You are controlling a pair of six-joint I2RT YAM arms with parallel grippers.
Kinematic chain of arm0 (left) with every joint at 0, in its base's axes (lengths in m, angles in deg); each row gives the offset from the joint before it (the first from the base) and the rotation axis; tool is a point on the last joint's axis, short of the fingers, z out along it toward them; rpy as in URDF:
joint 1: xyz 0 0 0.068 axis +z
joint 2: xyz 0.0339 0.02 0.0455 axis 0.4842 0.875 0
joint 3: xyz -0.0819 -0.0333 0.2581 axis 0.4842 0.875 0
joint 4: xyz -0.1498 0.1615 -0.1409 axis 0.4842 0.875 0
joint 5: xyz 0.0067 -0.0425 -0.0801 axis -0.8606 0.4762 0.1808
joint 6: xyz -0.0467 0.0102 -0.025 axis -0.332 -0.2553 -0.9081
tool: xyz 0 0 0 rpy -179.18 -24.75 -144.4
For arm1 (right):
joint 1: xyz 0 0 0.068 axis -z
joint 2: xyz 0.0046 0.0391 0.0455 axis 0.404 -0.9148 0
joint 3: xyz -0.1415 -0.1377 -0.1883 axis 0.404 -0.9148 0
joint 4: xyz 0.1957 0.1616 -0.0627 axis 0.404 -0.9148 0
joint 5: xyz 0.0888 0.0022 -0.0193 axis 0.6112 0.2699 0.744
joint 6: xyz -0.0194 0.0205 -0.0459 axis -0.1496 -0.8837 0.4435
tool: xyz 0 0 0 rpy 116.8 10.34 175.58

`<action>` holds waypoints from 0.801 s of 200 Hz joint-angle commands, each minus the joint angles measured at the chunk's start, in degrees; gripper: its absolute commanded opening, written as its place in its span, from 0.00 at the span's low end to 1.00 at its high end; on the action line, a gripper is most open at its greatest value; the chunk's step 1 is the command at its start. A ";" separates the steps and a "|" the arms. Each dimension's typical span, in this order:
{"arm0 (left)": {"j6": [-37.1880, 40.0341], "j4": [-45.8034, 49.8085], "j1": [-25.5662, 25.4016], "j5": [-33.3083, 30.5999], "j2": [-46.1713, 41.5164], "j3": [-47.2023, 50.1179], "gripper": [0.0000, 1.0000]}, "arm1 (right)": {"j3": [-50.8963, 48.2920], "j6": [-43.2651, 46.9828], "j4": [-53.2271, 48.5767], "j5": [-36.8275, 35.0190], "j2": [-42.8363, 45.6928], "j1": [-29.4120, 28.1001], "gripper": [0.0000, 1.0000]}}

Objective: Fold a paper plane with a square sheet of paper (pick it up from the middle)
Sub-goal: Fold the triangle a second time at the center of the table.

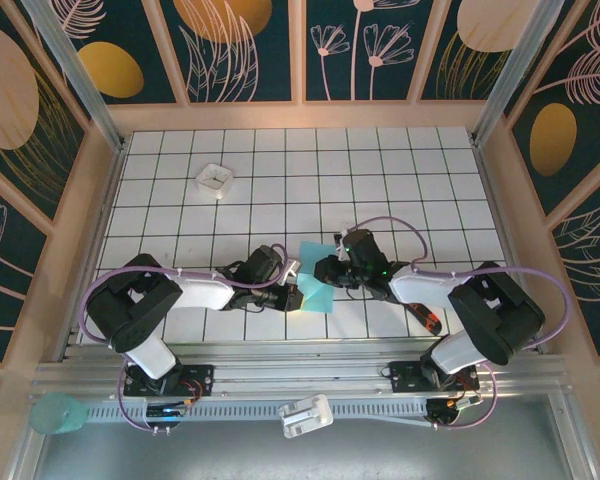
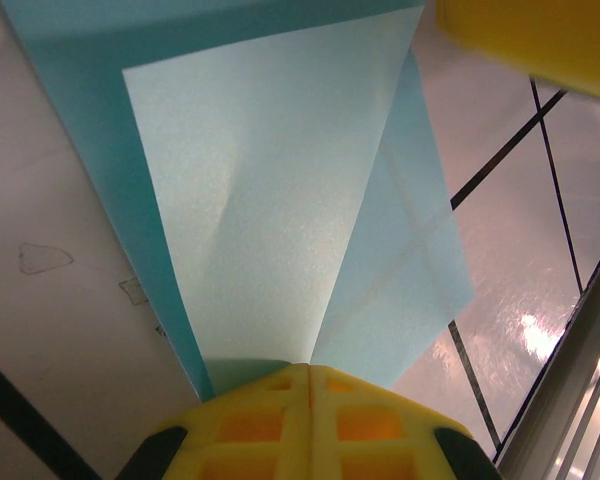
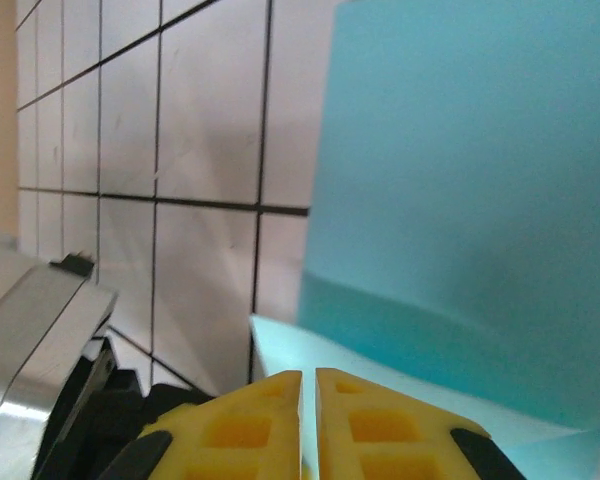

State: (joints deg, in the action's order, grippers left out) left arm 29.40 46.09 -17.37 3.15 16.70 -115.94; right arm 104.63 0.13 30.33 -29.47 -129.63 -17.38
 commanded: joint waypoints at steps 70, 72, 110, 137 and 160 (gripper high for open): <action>0.21 6.79 0.20 -3.05 2.53 2.38 0.00 | -2.42 -8.90 6.16 -0.66 -6.18 -5.70 0.00; 0.16 6.80 0.21 -3.10 2.55 2.43 0.00 | -2.46 -8.96 6.22 -0.66 -6.34 -5.72 0.00; 0.68 7.47 0.21 -3.31 2.64 1.93 0.00 | -2.84 -10.05 8.18 -0.13 -7.53 -6.49 0.00; 1.04 8.16 0.24 -3.41 2.43 1.31 0.00 | -3.68 -11.27 9.62 -0.03 -7.79 -7.39 0.00; 1.24 8.50 0.24 -3.45 2.55 1.04 0.00 | -4.30 -11.99 10.59 0.29 -7.86 -7.75 0.00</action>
State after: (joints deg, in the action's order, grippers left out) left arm 29.48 46.33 -17.37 3.15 16.70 -116.05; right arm 101.59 -10.30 38.53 -29.54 -136.65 -23.79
